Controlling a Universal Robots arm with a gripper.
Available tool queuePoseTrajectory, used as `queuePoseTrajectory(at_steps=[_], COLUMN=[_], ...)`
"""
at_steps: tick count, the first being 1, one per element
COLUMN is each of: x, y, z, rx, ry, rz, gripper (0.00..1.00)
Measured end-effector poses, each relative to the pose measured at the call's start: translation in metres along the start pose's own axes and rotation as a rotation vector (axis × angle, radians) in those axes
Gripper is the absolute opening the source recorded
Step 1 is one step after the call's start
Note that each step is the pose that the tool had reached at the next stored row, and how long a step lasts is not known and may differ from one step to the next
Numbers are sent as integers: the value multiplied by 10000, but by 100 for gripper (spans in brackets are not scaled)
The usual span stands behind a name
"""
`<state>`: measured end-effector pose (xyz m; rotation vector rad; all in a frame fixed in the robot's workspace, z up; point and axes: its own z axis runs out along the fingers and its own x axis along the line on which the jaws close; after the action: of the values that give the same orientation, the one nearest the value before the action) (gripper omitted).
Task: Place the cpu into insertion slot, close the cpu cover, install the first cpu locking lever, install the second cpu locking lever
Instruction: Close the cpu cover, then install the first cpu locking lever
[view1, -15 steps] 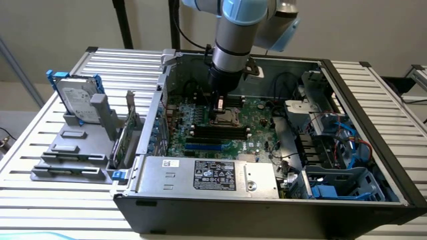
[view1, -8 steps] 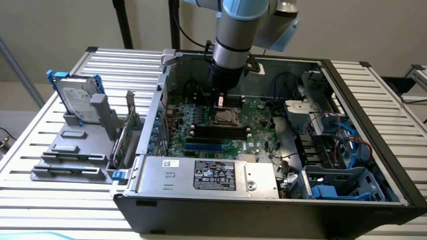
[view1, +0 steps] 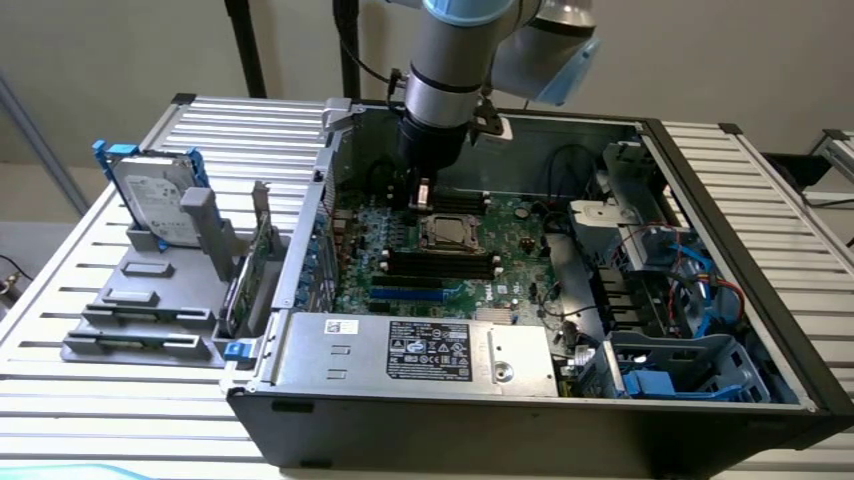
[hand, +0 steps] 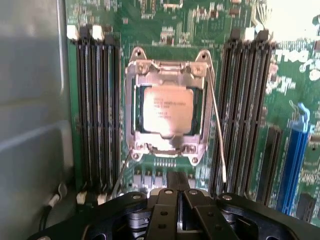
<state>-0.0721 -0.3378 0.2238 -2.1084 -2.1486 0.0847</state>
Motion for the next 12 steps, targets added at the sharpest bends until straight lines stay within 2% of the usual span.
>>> queuePoseTrajectory(at_steps=[12], x=[0], y=[-15], z=[1], rx=[1], ry=[3], rz=[-1], gripper=[11])
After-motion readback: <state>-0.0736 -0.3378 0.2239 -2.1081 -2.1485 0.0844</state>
